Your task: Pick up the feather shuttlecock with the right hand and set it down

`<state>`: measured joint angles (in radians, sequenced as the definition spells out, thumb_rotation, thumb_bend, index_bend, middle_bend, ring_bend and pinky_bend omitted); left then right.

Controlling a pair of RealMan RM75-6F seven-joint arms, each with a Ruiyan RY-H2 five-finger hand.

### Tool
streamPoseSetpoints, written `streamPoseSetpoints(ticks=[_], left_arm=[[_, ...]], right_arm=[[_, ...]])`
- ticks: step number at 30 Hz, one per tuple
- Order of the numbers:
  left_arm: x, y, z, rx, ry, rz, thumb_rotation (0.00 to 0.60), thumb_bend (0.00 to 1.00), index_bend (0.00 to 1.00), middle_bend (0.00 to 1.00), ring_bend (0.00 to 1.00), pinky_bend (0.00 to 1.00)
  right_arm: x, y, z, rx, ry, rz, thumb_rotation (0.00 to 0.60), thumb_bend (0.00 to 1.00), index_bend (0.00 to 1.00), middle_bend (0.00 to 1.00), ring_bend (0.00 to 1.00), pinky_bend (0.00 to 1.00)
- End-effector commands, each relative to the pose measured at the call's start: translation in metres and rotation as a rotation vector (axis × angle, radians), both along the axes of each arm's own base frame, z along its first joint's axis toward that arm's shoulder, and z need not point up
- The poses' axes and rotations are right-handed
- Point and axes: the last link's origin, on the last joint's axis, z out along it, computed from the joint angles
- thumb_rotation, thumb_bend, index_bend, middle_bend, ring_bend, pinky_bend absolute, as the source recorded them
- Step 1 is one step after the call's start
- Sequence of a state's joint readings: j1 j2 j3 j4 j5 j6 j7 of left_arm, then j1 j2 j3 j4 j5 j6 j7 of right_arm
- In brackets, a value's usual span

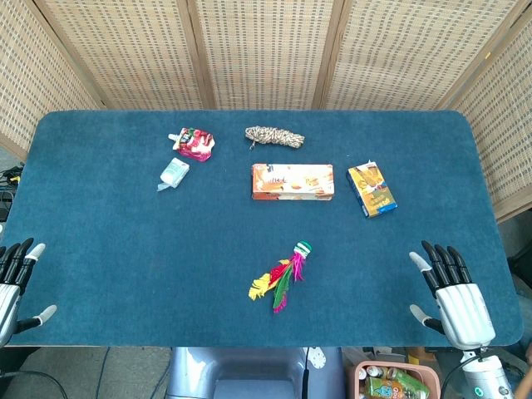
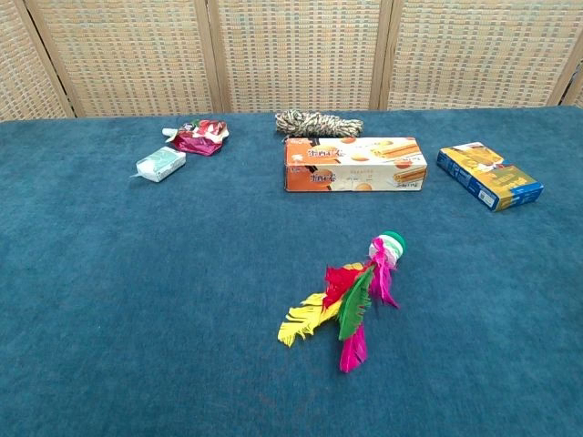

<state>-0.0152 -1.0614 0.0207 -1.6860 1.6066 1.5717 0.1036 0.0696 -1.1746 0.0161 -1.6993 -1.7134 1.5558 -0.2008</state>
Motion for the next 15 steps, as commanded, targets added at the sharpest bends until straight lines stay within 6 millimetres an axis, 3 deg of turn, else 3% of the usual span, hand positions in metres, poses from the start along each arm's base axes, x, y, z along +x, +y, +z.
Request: streamPoseSetpoints(ticks=[1,5,8,13,15], left_arm=[[0.0,0.0,0.0,0.001,-0.001,-0.001,0.6,0.0,0.0,0.0,0.0,0.0],[0.0,0.0,0.0,0.0,-0.004,-0.001,0.6,0.0,0.0,0.0,0.0,0.0],[0.0,0.002,0.001,0.009,-0.005,0.003,0.6,0.0,0.0,0.0,0.0,0.0],[0.003,0.007,0.001,0.015,-0.006,0.003,0.6,0.0,0.0,0.0,0.0,0.0],[0.002,0.01,0.0,0.013,-0.003,0.01,0.6,0.0,0.0,0.0,0.0,0.0]], right_arm=[[-0.001,0.0,-0.001,0.006,0.004,0.001,0.6,0.0,0.0,0.0,0.0,0.0],[-0.001,-0.001,-0.007,0.043,0.009,0.003,0.6,0.0,0.0,0.0,0.0,0.0],[0.002,-0.005,-0.022,0.151,0.015,0.027,0.6,0.0,0.0,0.0,0.0,0.0],[0.016,-0.029,-0.052,0.326,0.068,0.179,0.6,0.0,0.01,0.0,0.0,0.0],[0.026,-0.04,-0.065,0.382,0.066,0.259,0.6,0.0,0.07,0.0,0.0,0.0]])
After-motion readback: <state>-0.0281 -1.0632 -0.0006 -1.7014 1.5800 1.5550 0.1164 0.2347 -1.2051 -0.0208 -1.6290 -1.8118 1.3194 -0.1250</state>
